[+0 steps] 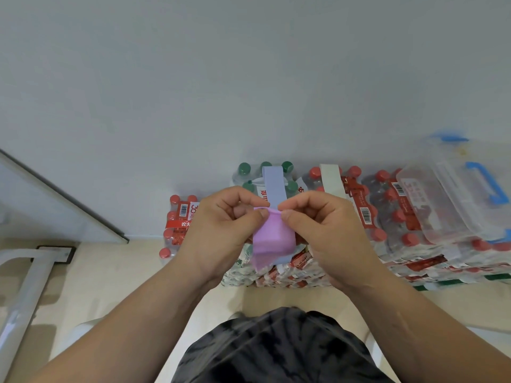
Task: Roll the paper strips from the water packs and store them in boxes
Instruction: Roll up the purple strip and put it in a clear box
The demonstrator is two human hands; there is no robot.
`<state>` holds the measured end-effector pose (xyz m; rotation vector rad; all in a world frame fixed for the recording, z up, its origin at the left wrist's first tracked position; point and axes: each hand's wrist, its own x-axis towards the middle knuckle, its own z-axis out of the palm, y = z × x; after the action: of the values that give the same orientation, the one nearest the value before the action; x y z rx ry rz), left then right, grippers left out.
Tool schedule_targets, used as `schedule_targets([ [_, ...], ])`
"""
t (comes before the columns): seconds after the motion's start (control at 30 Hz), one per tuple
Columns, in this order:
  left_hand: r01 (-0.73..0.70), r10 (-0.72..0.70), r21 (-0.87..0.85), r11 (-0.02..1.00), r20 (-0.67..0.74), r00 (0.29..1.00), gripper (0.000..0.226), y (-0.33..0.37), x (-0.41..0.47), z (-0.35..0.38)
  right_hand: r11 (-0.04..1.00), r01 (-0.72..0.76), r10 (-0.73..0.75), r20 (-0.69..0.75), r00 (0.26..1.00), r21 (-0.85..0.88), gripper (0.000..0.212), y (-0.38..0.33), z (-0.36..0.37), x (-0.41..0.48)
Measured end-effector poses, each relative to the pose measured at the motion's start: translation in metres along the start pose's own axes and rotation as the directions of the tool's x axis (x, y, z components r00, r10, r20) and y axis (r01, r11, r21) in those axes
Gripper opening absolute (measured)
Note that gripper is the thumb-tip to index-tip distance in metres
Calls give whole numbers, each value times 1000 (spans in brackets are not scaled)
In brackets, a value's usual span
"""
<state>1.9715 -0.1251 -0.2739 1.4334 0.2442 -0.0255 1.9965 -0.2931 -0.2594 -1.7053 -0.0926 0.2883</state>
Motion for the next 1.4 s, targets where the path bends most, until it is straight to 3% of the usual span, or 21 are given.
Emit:
schedule_targets([
  [0.13, 5, -6, 16, 1000, 31, 1000, 21, 0, 0, -1, 1000, -15, 15, -7, 1000, -12, 12, 1, -2, 0],
  [0.47, 2, -3, 9, 1000, 56, 998, 15, -1, -1, 2, 999, 31, -31, 12, 999, -44, 18, 0, -4, -3],
  [0.63, -60, 56, 68, 996, 62, 997, 10, -5, -3, 1, 1000, -19, 19, 15, 1000, 11, 28, 1, -7, -4],
  [0.83, -60, 53, 132, 989, 51, 997, 12, -8, -3, 3, 999, -23, 24, 17, 1000, -34, 18, 2, -8, -7],
  [1.0, -50, 43, 89, 995, 82, 996, 6, -8, -4, 4, 1000, 21, -22, -28, 999, -18, 32, 2, -8, -5],
  [1.4, -162, 147, 247, 955, 75, 986, 13, -5, -5, 4, 1000, 1, -1, -4, 1000, 31, 13, 5, -7, -6],
])
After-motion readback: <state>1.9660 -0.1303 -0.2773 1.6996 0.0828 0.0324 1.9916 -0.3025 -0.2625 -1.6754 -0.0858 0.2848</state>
